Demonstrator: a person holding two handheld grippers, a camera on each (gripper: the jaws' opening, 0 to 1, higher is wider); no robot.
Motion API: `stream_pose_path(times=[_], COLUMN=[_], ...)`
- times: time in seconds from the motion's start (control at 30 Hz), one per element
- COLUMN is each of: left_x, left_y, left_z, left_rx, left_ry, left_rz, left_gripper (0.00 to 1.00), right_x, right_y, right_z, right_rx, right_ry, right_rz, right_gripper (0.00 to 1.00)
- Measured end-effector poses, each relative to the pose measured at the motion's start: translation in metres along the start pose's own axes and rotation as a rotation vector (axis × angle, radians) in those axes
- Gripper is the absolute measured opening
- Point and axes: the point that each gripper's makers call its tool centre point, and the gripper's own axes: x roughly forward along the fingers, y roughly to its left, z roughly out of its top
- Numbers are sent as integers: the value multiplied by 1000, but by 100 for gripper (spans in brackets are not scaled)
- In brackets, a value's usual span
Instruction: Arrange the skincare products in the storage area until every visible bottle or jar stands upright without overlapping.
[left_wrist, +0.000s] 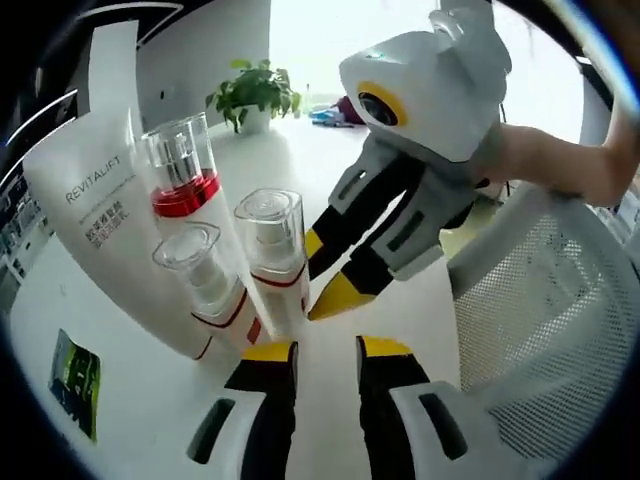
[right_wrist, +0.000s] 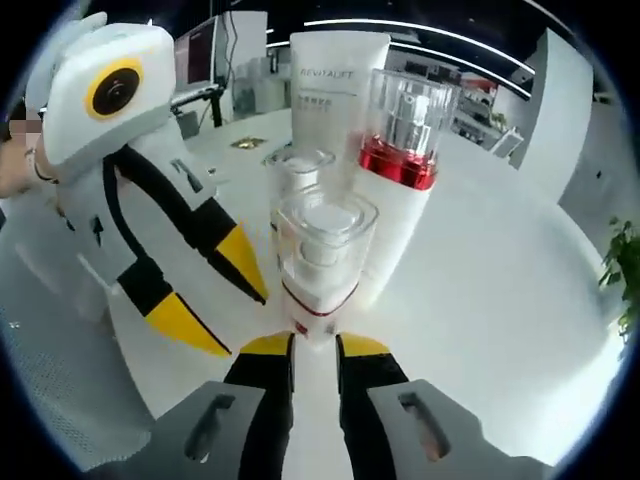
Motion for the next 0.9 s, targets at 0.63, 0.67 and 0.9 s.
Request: stream_pose_path(times=[0.63,0.67,0.9], left_x=[-2,-2,-2], left_y=[-3,-3,-4], left_z=[-7,-8,-9], left_rx=[-19,-16,-21], left_ry=[4,5,2], left_rz=[1,2,2], left_gripper=[19,19,19], right_x=[5,5,7], right_y=[-8,-8,-9], right_z=[6,7,12], right_rx=[-41,-44,-77], right_ry=[-31,-31,-52], right_rz=[-47,-48,-58], right_gripper=[14,14,14])
